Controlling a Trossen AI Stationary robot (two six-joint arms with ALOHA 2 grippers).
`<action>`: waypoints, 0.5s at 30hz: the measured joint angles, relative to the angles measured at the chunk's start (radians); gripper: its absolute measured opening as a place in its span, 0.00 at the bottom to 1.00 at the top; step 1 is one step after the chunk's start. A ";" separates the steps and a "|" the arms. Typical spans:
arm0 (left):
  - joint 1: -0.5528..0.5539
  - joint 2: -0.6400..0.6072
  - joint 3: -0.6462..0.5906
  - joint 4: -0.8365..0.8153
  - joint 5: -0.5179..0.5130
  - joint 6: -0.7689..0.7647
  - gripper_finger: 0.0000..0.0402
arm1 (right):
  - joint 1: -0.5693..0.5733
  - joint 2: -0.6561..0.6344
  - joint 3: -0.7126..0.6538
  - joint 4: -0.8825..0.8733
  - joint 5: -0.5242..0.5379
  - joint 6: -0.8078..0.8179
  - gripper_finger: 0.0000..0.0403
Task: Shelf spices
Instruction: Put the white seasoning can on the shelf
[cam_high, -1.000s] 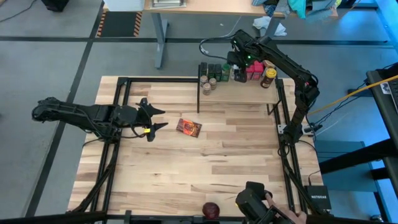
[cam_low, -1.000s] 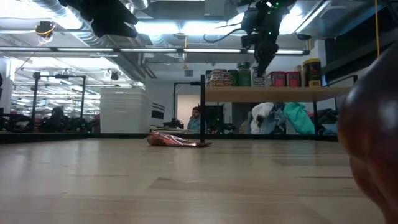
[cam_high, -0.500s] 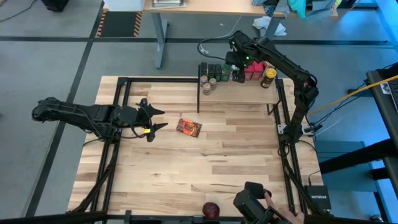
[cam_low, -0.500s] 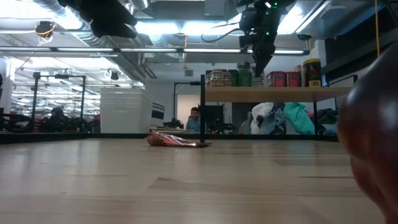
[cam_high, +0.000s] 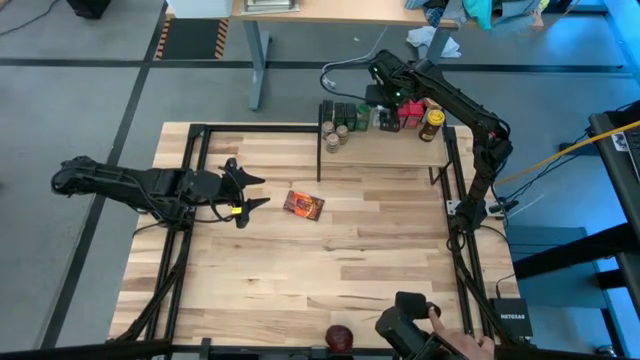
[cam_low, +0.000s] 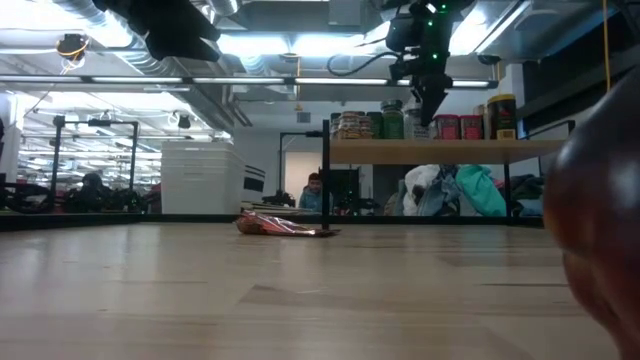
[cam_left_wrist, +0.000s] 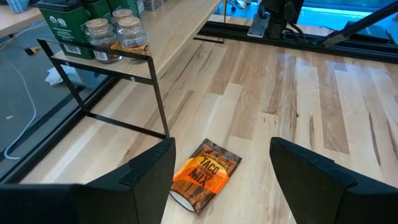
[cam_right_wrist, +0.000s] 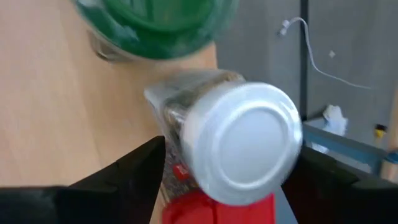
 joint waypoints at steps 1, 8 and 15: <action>0.000 0.000 0.000 0.000 0.000 0.000 0.64 | 0.000 0.000 0.000 0.001 -0.016 0.002 0.71; 0.000 0.000 0.000 0.000 0.000 0.000 0.64 | 0.000 0.000 0.000 0.007 -0.067 0.005 0.71; 0.000 0.000 0.000 0.000 0.000 0.000 0.64 | 0.000 0.000 0.000 0.007 -0.067 0.082 0.71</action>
